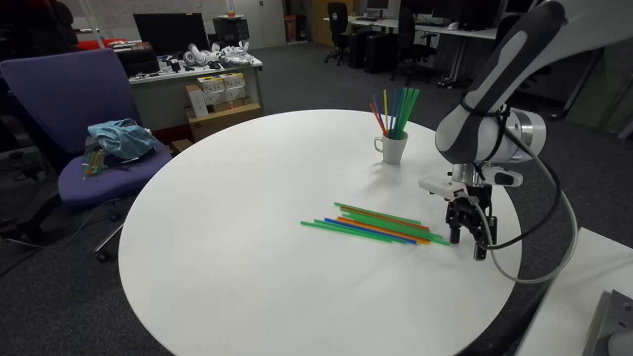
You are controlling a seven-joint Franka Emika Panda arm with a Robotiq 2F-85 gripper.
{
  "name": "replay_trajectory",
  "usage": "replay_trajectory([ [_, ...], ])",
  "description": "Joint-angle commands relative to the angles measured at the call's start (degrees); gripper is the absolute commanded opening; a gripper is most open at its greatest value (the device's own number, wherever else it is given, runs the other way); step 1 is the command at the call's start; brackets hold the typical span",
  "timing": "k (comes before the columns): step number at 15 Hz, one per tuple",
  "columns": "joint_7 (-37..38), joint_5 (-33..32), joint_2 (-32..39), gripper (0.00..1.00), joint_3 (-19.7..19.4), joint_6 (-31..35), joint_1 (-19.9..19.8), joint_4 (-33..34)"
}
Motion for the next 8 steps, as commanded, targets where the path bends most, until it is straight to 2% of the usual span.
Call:
replay_trajectory([
  [1, 0.8, 2.8, 0.0, 1.00, 0.9, 1.0, -0.3, 0.9],
  [8, 1.6, 5.7, 0.5, 1.00, 1.4, 1.7, -0.3, 1.9],
])
